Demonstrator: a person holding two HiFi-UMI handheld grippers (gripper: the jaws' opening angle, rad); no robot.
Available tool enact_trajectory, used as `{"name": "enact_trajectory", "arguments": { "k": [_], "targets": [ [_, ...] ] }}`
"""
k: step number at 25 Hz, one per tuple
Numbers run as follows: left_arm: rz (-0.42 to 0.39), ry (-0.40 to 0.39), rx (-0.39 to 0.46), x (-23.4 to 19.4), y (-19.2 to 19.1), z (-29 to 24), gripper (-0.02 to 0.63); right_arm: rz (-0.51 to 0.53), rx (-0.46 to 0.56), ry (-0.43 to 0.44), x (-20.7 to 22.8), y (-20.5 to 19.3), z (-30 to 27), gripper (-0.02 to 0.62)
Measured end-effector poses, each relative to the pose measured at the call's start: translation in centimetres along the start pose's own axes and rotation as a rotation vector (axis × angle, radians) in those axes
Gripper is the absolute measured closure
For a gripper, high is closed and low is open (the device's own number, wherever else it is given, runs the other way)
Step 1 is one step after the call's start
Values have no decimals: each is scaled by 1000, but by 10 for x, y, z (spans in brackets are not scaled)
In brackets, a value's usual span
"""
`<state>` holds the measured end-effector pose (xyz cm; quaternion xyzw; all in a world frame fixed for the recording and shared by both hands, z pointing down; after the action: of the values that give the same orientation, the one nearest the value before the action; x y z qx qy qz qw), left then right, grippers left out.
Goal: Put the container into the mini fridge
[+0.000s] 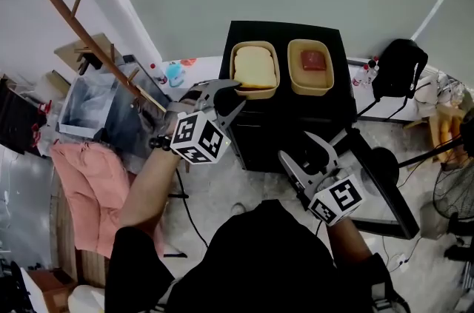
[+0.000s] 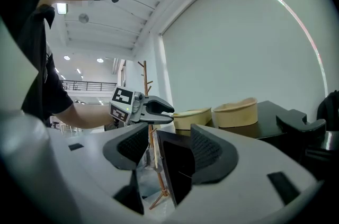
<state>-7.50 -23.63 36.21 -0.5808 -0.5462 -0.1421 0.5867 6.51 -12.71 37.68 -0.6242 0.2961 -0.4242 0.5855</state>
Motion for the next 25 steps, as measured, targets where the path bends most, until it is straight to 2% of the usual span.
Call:
{"name": "enact_trajectory", "arguments": {
  "k": [6,12,15,21,25],
  "targets": [
    [-47,-52,13,2,0,-1,539,-15,7,-32,-4,-4,-8,336],
    [-193,-86,14,6,0,-3,546,-38,16,-62,2,-7,-9,336],
    [-236,-95,7,7,0,-3,551,-45,9,-64,1,-11,-12,336],
    [-253,-96,3,7,3,-4,565,-61,-8,-64,0,-15,-17,336],
    [-230,-101,22,8,5,1,569,-125,6,-76,2,-17,-17,337]
  ]
}}
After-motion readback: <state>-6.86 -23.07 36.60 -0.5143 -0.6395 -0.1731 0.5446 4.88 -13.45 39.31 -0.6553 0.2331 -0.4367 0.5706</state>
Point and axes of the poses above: the fingertips, and each gripper's own axes: z backward along the fingers, x to its right, y out of its top, the point moved 3 cm from there along z, backward along the fingers, and after that the axes turned 14 degrees about y, right-handed, at the moved point
